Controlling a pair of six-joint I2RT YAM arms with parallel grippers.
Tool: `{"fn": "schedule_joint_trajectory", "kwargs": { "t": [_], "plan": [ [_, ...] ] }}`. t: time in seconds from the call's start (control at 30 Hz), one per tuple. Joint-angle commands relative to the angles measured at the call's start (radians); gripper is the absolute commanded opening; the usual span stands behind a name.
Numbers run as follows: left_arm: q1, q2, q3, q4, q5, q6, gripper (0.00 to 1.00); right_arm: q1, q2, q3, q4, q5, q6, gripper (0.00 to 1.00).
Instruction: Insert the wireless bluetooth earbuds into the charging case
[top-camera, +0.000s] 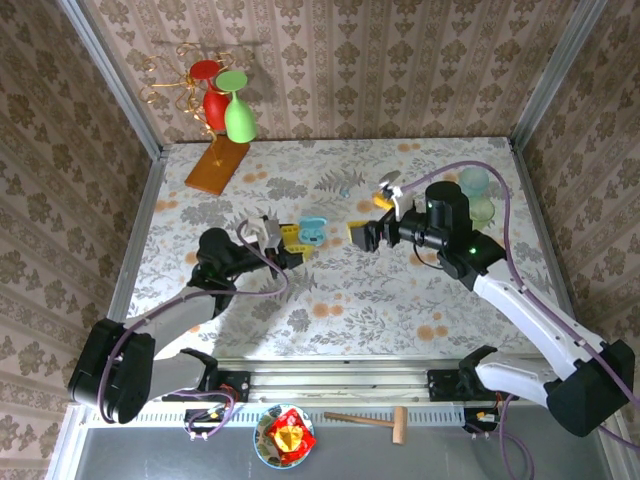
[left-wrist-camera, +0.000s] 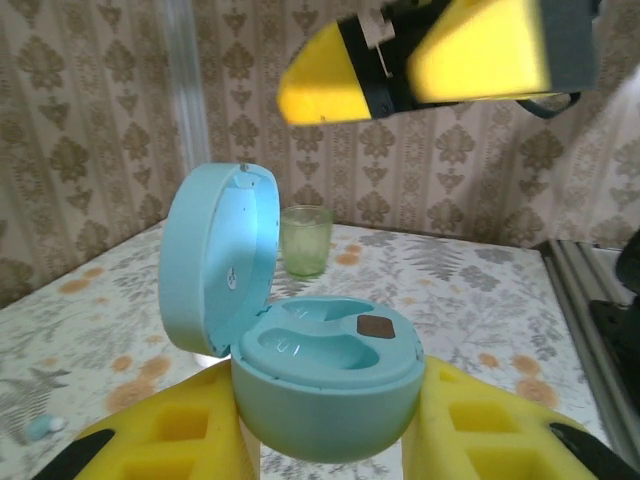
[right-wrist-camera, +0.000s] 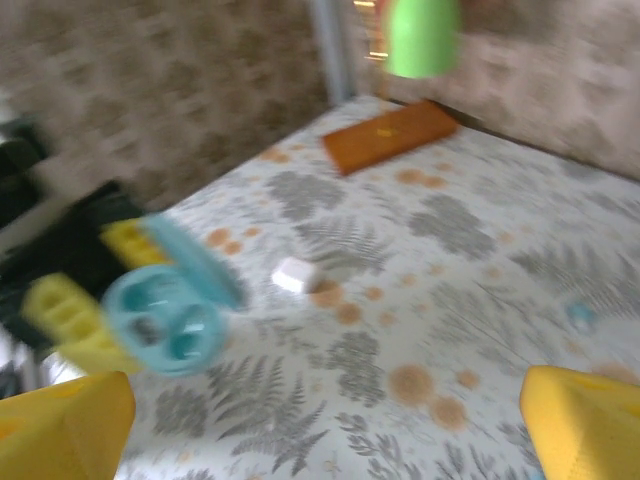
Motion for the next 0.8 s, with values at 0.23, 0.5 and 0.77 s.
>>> {"fn": "schedule_joint_trajectory", "kwargs": {
  "t": [0.23, 0.5, 0.77],
  "plan": [
    [0.016, -0.056, -0.022, 0.067, -0.052, -0.019, 0.33, -0.068, 0.302, 0.067, -0.149, 0.283, 0.327, 0.95],
    [0.016, -0.079, -0.031, 0.064, -0.054, -0.02, 0.33, -0.065, 0.648, 0.314, -0.234, 0.263, 0.259, 0.7],
    [0.016, -0.089, -0.039, 0.055, -0.056, -0.02, 0.34, -0.071, 0.974, 0.679, -0.358, 0.264, 0.224, 0.7]
  ]
}}
